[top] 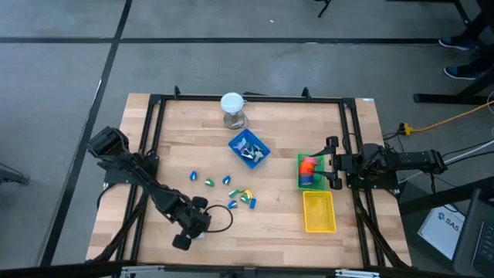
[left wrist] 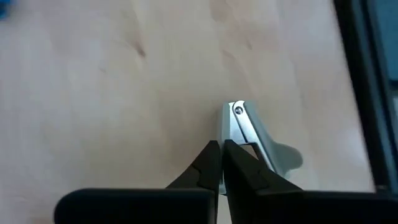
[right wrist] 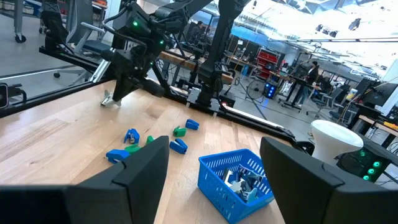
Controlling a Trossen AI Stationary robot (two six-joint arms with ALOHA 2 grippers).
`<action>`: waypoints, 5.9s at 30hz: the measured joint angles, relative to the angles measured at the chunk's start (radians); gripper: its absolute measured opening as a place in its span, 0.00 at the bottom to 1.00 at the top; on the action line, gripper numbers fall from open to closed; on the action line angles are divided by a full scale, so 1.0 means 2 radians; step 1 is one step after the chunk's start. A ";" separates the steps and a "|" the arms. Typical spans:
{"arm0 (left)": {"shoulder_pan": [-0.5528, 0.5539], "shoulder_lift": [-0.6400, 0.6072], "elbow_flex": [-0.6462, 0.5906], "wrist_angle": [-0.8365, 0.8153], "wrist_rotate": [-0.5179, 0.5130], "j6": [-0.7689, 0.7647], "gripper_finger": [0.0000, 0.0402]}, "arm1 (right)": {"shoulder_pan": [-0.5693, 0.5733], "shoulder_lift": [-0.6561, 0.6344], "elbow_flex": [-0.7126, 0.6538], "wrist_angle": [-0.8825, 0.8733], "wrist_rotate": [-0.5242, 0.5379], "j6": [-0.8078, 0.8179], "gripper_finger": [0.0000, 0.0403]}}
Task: Pick and place Stapler, Stapler remover, tape
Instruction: Put the light gray stapler remover into the blue bin
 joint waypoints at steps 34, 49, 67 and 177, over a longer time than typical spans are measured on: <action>0.170 0.003 -0.002 0.044 -0.065 0.007 0.09 | 0.000 0.000 0.000 0.000 0.000 0.000 0.64; 0.151 -0.034 -0.002 0.051 -0.052 0.015 0.19 | 0.000 0.000 0.000 0.000 0.000 0.000 0.64; 0.145 -0.034 -0.002 0.013 -0.094 -0.108 0.19 | 0.000 0.000 0.000 0.000 0.000 0.000 0.64; 0.435 -0.041 -0.034 0.324 -0.008 0.068 0.01 | 0.000 0.000 0.000 0.000 0.000 0.000 0.64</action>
